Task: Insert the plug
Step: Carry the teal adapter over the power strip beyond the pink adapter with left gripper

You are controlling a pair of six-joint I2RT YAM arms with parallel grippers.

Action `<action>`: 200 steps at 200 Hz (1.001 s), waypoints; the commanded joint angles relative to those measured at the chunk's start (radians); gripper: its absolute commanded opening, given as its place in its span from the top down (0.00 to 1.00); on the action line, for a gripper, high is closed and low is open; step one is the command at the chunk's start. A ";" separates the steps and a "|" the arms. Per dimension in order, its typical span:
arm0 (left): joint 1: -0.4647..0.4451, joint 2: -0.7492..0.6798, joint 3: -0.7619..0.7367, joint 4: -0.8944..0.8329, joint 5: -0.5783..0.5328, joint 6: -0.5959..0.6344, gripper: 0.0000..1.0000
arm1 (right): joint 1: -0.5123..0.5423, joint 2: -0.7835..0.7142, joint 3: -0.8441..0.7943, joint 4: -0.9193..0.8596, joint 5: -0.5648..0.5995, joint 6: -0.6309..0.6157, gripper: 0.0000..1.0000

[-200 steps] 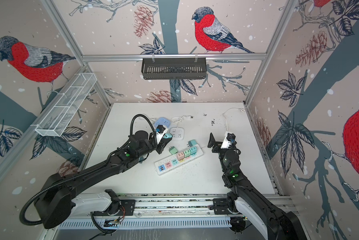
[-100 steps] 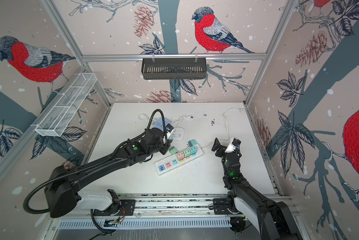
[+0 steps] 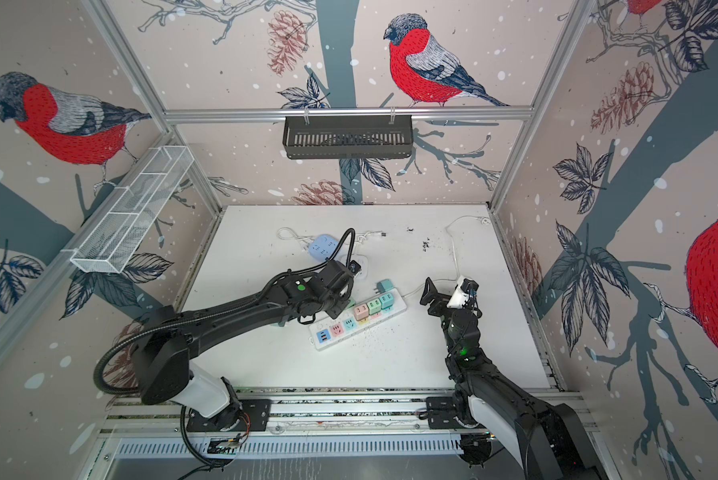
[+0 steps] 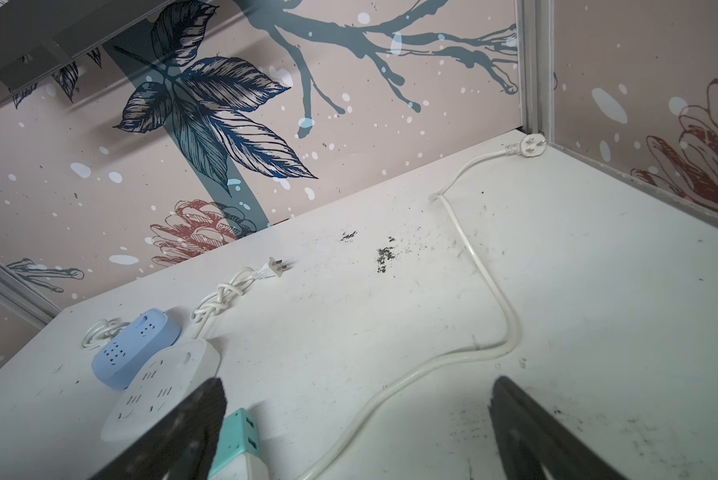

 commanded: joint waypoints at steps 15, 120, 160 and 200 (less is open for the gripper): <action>-0.002 0.066 0.028 -0.036 0.080 0.012 1.00 | 0.020 0.029 0.024 0.023 0.029 -0.027 0.00; -0.040 0.030 -0.047 0.014 0.219 -0.009 1.00 | 0.049 0.039 0.031 0.020 0.055 -0.046 0.00; -0.044 0.072 -0.036 0.035 0.241 0.015 1.00 | 0.056 0.042 0.034 0.022 0.064 -0.050 0.00; -0.045 0.109 -0.025 0.042 0.243 0.032 1.00 | 0.061 0.048 0.037 0.022 0.069 -0.055 0.00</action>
